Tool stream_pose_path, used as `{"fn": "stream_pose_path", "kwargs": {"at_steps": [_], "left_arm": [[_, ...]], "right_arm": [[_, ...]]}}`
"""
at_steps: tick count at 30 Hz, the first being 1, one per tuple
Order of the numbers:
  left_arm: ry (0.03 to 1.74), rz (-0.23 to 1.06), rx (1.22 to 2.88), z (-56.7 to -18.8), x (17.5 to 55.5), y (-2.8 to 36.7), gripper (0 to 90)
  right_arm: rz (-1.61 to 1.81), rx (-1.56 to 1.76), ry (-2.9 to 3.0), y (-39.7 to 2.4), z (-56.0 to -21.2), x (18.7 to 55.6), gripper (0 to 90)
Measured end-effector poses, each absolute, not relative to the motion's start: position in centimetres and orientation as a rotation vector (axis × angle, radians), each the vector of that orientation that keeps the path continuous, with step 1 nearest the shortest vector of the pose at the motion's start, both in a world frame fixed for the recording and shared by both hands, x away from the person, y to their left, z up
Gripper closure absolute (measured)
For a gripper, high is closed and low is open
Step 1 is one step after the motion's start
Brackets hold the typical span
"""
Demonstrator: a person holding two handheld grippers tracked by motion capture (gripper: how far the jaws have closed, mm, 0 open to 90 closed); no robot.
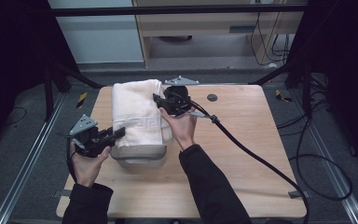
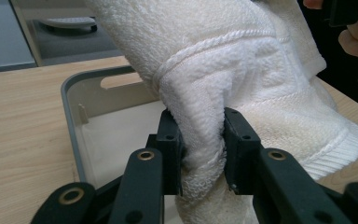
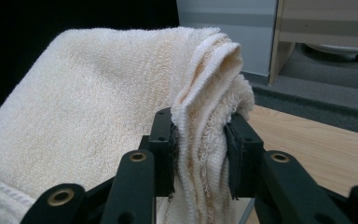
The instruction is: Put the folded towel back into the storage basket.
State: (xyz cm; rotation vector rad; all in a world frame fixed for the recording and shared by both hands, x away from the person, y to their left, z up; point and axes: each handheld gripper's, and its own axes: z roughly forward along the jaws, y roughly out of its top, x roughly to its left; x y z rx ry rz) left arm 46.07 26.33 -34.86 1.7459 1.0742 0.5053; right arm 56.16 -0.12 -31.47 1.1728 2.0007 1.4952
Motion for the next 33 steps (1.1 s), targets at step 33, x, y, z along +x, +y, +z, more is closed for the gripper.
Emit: {"fn": "stream_pose_path", "kwargs": {"at_steps": [33], "left_arm": [[1.199,0.497,1.884,-39.4,49.2,27.6,70.1]], "right_arm": [[1.35,1.25,2.078,2.9,-38.0,58.9,66.2]]}}
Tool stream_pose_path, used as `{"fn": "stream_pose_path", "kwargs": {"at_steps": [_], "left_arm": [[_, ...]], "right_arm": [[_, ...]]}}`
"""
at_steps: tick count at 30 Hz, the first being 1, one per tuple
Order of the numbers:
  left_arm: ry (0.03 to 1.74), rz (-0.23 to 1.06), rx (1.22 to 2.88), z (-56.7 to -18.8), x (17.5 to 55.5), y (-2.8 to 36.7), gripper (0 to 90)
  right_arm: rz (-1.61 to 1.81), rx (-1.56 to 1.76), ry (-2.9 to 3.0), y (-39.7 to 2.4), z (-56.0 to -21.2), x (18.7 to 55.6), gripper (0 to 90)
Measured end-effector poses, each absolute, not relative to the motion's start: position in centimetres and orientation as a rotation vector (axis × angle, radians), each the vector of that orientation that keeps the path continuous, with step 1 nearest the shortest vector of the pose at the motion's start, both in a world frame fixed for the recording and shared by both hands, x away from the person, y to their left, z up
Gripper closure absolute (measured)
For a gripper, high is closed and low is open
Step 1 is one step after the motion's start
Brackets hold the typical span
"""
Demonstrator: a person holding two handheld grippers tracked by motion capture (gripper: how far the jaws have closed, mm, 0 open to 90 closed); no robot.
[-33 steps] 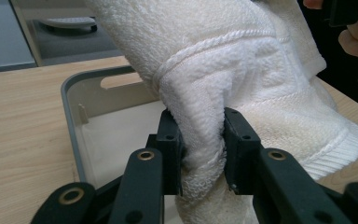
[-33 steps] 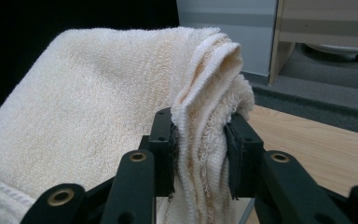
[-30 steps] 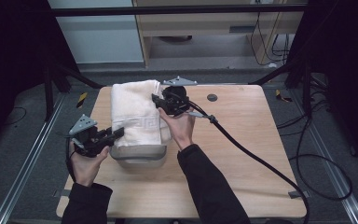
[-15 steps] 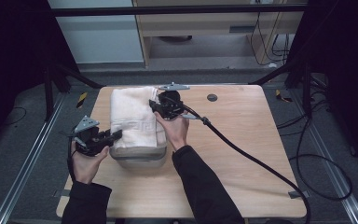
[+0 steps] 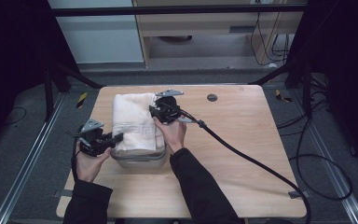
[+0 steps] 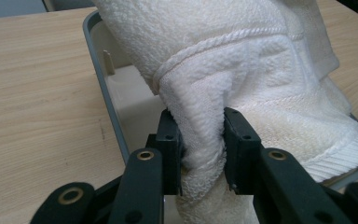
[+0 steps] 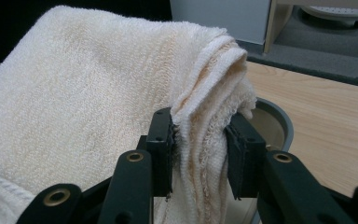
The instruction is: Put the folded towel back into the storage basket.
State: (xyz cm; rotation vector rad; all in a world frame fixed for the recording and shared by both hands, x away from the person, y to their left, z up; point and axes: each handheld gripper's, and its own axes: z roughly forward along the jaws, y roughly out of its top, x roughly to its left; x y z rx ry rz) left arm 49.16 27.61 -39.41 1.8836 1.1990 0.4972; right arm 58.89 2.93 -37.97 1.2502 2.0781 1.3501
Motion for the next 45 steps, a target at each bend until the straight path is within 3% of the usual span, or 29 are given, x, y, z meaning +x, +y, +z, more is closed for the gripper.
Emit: {"fn": "stream_pose_path", "kwargs": {"at_steps": [19,25,30,45], "left_arm": [[1.243,0.472,1.973,-41.8,50.4,26.6,69.2],[1.278,0.498,1.974,-42.2,50.6,26.4,64.0],[1.295,0.547,1.954,-42.1,50.7,26.5,51.4],[1.193,0.652,1.844,-40.0,49.1,26.5,43.1]], "right_arm": [[1.272,1.27,2.11,2.4,-40.8,59.0,66.2],[1.249,1.27,2.112,2.4,-41.2,58.9,64.6],[1.211,1.23,2.13,2.3,-41.3,58.9,60.6],[1.251,1.081,2.051,-0.2,-39.4,58.0,31.8]]}}
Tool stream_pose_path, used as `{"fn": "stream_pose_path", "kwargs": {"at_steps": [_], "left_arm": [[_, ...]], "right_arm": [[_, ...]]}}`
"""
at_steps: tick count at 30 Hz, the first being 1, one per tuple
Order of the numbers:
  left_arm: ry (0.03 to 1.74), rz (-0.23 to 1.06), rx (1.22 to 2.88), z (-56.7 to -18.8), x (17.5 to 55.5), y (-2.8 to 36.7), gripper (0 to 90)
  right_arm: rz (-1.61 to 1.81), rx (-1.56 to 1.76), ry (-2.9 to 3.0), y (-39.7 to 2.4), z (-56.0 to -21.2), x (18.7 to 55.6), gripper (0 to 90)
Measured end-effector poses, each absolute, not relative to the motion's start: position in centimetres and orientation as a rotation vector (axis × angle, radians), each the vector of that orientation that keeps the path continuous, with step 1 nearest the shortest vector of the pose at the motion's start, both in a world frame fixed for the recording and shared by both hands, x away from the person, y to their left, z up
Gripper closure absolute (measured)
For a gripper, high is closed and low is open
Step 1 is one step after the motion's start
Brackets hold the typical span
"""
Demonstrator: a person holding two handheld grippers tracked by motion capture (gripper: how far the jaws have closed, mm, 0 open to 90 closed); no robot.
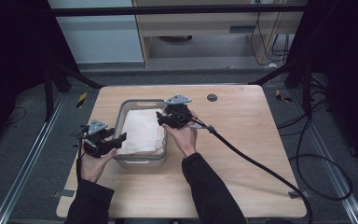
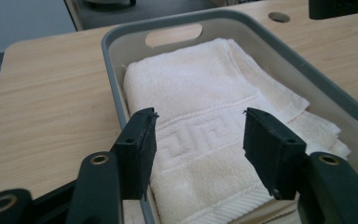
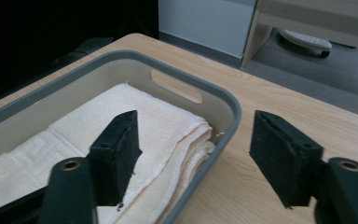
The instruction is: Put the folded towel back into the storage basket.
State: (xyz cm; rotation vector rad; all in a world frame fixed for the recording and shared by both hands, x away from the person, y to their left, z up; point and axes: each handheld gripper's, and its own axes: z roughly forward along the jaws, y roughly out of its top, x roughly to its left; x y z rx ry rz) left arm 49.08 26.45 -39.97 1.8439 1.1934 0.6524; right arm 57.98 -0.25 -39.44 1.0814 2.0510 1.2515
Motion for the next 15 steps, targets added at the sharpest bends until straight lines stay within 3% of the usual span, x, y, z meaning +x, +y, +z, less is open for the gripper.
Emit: {"fn": "stream_pose_path", "kwargs": {"at_steps": [6,15], "left_arm": [[1.145,0.661,1.861,-39.9,48.5,25.8,36.3],[1.101,0.677,1.882,-40.4,47.5,25.7,31.2]], "right_arm": [[1.299,1.077,2.041,-3.8,-38.6,56.6,21.9],[1.336,1.068,1.994,-10.3,-38.3,53.7,15.3]]}}
